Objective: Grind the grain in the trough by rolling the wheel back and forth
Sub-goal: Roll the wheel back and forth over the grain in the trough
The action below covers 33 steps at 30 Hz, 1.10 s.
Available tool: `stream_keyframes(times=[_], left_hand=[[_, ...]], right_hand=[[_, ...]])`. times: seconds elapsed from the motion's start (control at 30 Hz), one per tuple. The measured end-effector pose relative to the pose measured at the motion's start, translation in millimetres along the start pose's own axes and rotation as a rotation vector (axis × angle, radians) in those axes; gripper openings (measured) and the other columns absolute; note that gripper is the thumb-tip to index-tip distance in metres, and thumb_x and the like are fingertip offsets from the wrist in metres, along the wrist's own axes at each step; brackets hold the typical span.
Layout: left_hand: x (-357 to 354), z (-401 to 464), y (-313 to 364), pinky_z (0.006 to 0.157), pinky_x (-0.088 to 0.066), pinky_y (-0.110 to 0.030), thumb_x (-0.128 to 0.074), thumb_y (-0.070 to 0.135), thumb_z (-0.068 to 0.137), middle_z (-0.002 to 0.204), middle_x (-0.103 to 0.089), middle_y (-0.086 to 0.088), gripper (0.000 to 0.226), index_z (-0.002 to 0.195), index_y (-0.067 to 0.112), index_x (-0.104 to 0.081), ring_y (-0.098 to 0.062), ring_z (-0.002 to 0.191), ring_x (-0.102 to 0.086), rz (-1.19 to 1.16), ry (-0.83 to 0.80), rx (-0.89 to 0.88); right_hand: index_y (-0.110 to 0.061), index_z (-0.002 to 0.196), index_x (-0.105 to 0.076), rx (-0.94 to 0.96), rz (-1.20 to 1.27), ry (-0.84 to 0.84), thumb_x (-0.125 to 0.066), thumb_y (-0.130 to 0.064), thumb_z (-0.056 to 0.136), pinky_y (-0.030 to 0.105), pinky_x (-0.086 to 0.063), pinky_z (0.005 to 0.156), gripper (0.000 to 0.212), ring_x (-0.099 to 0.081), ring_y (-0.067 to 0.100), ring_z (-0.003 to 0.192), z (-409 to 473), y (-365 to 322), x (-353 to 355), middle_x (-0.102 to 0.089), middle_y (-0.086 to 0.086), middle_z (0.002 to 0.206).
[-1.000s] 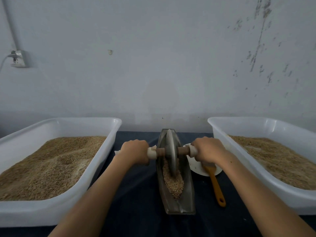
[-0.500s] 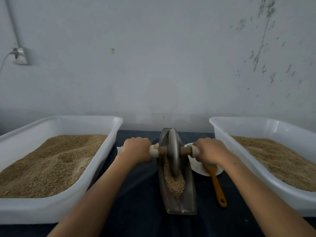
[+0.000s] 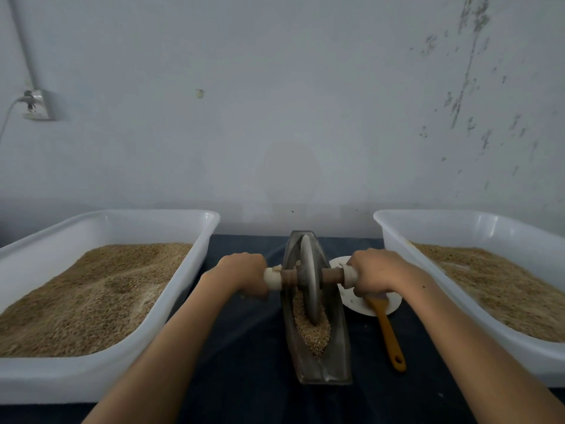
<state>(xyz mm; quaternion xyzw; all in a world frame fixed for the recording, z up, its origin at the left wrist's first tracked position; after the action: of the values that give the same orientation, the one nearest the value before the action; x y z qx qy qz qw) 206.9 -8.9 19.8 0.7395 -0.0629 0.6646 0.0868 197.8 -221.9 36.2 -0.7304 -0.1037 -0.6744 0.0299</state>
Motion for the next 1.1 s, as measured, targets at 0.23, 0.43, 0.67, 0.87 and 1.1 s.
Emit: stream_keyframes(times=[0.23, 0.43, 0.67, 0.87, 1.1], left_hand=[[2, 0, 1, 0.079, -0.05, -0.033, -0.072, 0.031, 0.077, 0.09, -0.065, 0.001, 0.032, 0.104, 0.018, -0.063, -0.017, 0.085, -0.062, 0.005, 0.031, 0.007], [17, -5, 13, 0.07, -0.044, -0.03, -0.06, 0.032, 0.085, 0.088, -0.061, 0.003, 0.016, 0.095, 0.02, -0.059, -0.017, 0.083, -0.06, 0.182, 0.39, -0.002], [15, -5, 14, 0.068, -0.039, -0.03, -0.061, 0.029, 0.083, 0.094, -0.064, 0.001, 0.016, 0.095, 0.019, -0.059, -0.018, 0.085, -0.06, 0.202, 0.356, 0.024], [1, -2, 2, 0.072, -0.047, -0.029, -0.072, 0.031, 0.076, 0.095, -0.067, 0.0, 0.032, 0.104, 0.018, -0.061, -0.017, 0.084, -0.062, 0.027, 0.013, 0.008], [-5, 2, -4, 0.07, -0.049, -0.029, -0.073, 0.028, 0.075, 0.076, -0.063, 0.004, 0.026, 0.098, 0.018, -0.063, -0.014, 0.074, -0.064, -0.058, -0.024, -0.02]], right_hand=[[-0.022, 0.098, -0.062, -0.007, 0.008, 0.007, -0.067, -0.022, 0.081, 0.027, -0.047, 0.068, 0.018, -0.062, 0.015, 0.08, 5, 2, -3, -0.063, -0.001, 0.085], [-0.031, 0.082, -0.052, -0.018, 0.047, 0.267, -0.058, -0.024, 0.087, 0.022, -0.031, 0.054, 0.011, -0.048, 0.005, 0.061, 9, 8, -8, -0.05, -0.012, 0.069], [-0.03, 0.083, -0.053, -0.034, 0.058, 0.265, -0.061, -0.025, 0.086, 0.024, -0.036, 0.06, 0.01, -0.053, 0.01, 0.068, 3, 7, -8, -0.058, -0.008, 0.078], [-0.027, 0.089, -0.057, 0.007, 0.008, -0.004, -0.068, -0.024, 0.082, 0.023, -0.04, 0.059, 0.013, -0.06, 0.013, 0.077, -4, -2, 0, -0.06, -0.004, 0.081], [-0.024, 0.098, -0.062, -0.013, -0.049, 0.083, -0.064, -0.022, 0.084, 0.025, -0.041, 0.065, 0.015, -0.058, 0.013, 0.076, -5, -6, 5, -0.058, -0.004, 0.08]])
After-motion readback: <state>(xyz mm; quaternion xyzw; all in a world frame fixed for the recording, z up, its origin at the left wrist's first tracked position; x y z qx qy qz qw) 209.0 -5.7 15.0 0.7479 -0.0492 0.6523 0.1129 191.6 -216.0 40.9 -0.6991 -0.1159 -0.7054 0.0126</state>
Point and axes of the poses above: each hand's wrist, its own z-axis towards the middle knuckle, its own x-axis out of the back of the hand, y = z × x, the point moved 6 cm from there along z, towards the middle knuckle
